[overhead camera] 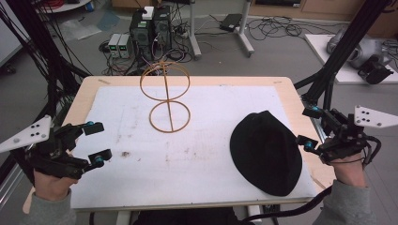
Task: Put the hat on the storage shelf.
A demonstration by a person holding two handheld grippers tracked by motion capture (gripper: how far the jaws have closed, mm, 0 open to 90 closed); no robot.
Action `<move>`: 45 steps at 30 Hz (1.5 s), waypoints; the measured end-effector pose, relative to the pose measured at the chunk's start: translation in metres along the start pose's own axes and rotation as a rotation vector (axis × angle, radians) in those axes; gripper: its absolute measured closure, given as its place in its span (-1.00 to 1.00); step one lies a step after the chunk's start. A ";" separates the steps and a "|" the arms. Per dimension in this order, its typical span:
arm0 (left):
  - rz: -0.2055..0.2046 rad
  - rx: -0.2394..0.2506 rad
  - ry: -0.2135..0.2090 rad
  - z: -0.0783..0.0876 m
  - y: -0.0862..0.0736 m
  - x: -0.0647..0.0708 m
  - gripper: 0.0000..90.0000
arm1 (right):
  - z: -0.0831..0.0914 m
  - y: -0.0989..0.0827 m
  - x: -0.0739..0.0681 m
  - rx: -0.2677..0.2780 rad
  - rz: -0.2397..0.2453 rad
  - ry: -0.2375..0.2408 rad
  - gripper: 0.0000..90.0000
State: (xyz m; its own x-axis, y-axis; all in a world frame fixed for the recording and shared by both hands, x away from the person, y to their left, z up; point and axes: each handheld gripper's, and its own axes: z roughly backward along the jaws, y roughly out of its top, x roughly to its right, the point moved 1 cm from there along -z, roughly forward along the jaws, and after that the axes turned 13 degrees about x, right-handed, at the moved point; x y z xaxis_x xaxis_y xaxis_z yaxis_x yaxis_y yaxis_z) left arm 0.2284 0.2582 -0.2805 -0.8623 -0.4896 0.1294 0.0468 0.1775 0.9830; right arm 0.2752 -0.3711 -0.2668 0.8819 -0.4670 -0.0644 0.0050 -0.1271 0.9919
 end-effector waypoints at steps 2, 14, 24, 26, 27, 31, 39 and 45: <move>0.002 0.000 0.000 -0.001 0.000 0.000 -0.75 | -0.001 -0.004 0.004 0.008 0.005 -0.007 -0.98; 0.002 0.000 0.008 0.000 -0.001 0.000 -0.75 | -0.008 -0.024 0.020 -0.046 -0.024 -0.046 -0.98; 0.008 -0.002 0.015 0.001 -0.003 -0.001 -0.75 | -0.016 -0.038 0.031 -0.106 -0.026 -0.089 -0.98; 0.006 -0.005 0.015 0.001 -0.003 -0.001 -0.75 | -0.018 -0.041 0.033 -0.116 -0.015 -0.098 -0.98; 0.008 -0.004 0.016 0.001 -0.003 -0.001 -0.75 | -0.019 -0.043 0.034 -0.121 -0.016 -0.100 -0.98; 0.010 -0.004 0.014 0.001 -0.004 -0.001 -0.75 | -0.020 -0.051 0.039 -0.125 -0.005 -0.113 -0.98; 0.012 -0.014 0.014 0.001 -0.005 -0.002 -0.75 | -0.021 -0.073 0.053 -0.153 -0.031 -0.144 -0.98; 0.018 -0.015 0.017 0.000 -0.006 -0.003 -0.75 | -0.025 -0.079 0.056 -0.185 -0.034 -0.153 -0.98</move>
State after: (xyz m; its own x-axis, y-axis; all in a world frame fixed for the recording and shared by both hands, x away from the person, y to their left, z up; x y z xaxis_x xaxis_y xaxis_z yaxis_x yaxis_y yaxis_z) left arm 0.2307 0.2586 -0.2868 -0.8525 -0.5010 0.1494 0.0699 0.1739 0.9823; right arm 0.3355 -0.3652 -0.3463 0.7980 -0.5943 -0.0997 0.1322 0.0113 0.9912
